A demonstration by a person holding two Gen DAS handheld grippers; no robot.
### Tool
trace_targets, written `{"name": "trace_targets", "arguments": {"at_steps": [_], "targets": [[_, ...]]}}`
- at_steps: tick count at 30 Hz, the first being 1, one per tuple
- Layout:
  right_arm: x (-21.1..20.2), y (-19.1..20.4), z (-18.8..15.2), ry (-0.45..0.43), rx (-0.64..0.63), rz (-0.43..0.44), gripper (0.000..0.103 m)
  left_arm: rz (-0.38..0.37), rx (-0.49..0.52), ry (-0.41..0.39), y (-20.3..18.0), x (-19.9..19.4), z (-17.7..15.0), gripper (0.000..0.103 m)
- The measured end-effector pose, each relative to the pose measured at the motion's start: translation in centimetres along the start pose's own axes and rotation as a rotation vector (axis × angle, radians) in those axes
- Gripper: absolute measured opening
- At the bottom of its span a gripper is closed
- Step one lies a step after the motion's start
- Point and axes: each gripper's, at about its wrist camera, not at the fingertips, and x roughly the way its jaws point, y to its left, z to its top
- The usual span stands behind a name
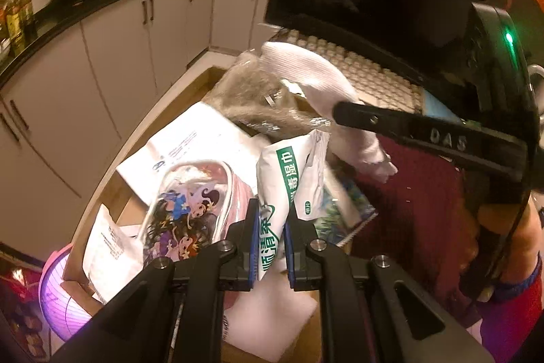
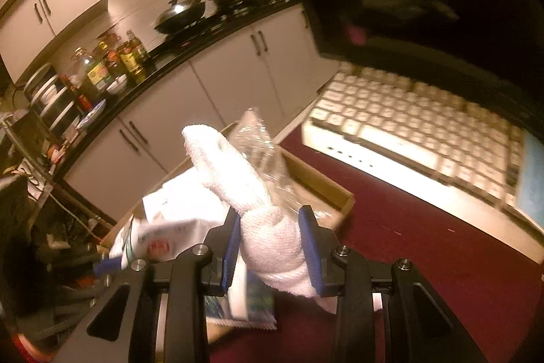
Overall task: Organize soft objects
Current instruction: 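Lift and carry the wipe packet and towel with both grippers over the box, then lower the wipe packet and towel into the box and open both grippers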
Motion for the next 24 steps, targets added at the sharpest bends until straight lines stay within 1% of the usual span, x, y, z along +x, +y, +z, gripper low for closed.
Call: {"name": "trace_targets", "arguments": {"at_steps": [1, 3, 7, 10, 12, 16, 20, 24], "targets": [[1.1, 0.1, 0.4, 0.023, 0.018, 0.025, 0.037, 0.01, -0.004, 0.004, 0.2, 0.3, 0.0, 0.012], [2.4, 0.0, 0.9, 0.048, 0.03, 0.04, 0.037, 0.039, -0.004, 0.013, 0.3, 1.0, 0.1, 0.012], [4.3, 0.6, 1.7, 0.077, 0.019, 0.025, 0.037, 0.08, 0.02, 0.01, -0.2, 1.6, 0.1, 0.012], [5.0, 1.2, 1.9, 0.077, -0.006, 0.003, 0.037, 0.106, 0.042, 0.005, -0.7, 1.9, 0.0, 0.013], [5.3, 1.6, 2.0, 0.067, -0.015, -0.003, 0.037, 0.113, 0.046, 0.001, -0.7, 2.1, -0.1, 0.013], [4.4, 2.1, 2.2, 0.029, -0.031, 0.008, 0.037, 0.119, 0.047, -0.006, -0.7, 2.1, -0.1, 0.014], [5.4, 2.7, 2.0, 0.058, -0.067, -0.016, 0.038, 0.125, 0.051, -0.01, -0.8, 2.0, -0.2, 0.017], [6.9, 1.7, 1.4, 0.086, -0.045, -0.017, 0.039, 0.136, 0.056, -0.02, -1.1, 2.1, -0.3, 0.02]]}}
